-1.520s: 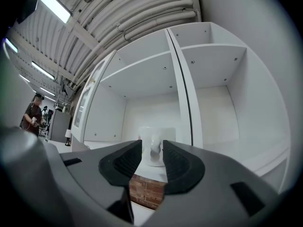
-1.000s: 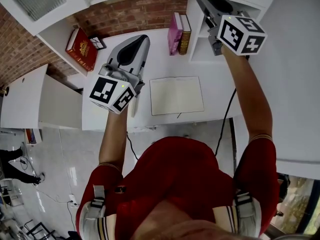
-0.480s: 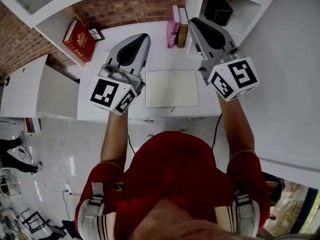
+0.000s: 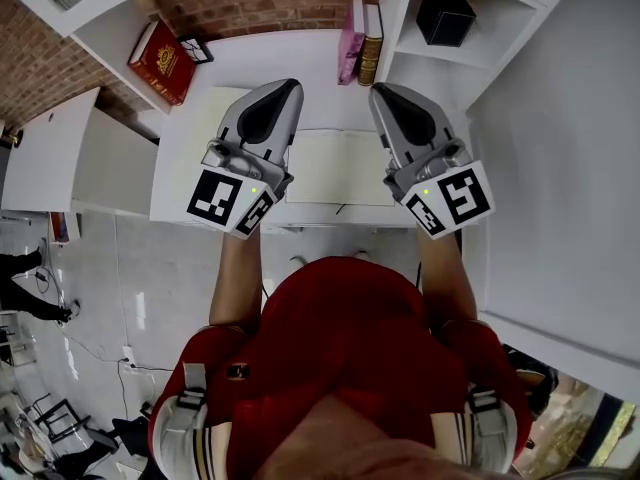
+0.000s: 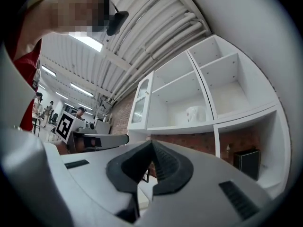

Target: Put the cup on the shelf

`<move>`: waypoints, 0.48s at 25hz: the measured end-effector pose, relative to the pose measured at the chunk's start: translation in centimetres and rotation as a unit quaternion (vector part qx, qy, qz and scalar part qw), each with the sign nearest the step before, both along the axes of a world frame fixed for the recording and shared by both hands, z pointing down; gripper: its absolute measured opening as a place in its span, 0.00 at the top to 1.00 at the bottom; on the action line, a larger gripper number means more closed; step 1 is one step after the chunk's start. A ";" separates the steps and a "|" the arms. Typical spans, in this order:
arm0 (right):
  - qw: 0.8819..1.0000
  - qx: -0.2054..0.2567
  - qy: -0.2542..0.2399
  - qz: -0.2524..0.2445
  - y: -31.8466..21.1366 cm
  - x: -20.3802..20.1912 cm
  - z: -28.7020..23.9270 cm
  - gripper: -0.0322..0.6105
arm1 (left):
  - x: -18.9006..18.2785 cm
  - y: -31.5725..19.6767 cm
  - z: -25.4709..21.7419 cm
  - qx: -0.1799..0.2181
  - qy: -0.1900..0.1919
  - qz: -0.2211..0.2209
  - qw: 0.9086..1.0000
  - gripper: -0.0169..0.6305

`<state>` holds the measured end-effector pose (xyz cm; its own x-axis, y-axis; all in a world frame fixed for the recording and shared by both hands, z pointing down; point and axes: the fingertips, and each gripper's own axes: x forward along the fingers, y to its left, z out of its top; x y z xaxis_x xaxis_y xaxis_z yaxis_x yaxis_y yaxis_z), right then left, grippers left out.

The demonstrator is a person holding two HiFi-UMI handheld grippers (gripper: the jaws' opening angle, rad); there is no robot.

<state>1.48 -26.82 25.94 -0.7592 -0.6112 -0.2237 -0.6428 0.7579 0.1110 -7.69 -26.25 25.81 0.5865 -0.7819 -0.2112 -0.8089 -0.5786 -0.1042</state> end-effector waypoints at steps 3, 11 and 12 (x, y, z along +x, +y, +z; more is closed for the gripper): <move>1.000 0.005 0.003 -0.006 0.5 -0.1 0.4 0.95 | 0.6 0.4 0.4 0.000 -0.006 0.005 1.000 0.96; 1.000 0.002 -0.002 -0.006 0.8 0.3 0.8 0.95 | 1.1 0.9 0.7 -0.002 -0.004 0.006 1.000 0.96; 1.000 0.001 -0.001 -0.006 0.8 0.3 0.9 0.95 | 1.1 0.8 0.8 -0.003 -0.004 0.005 1.000 0.96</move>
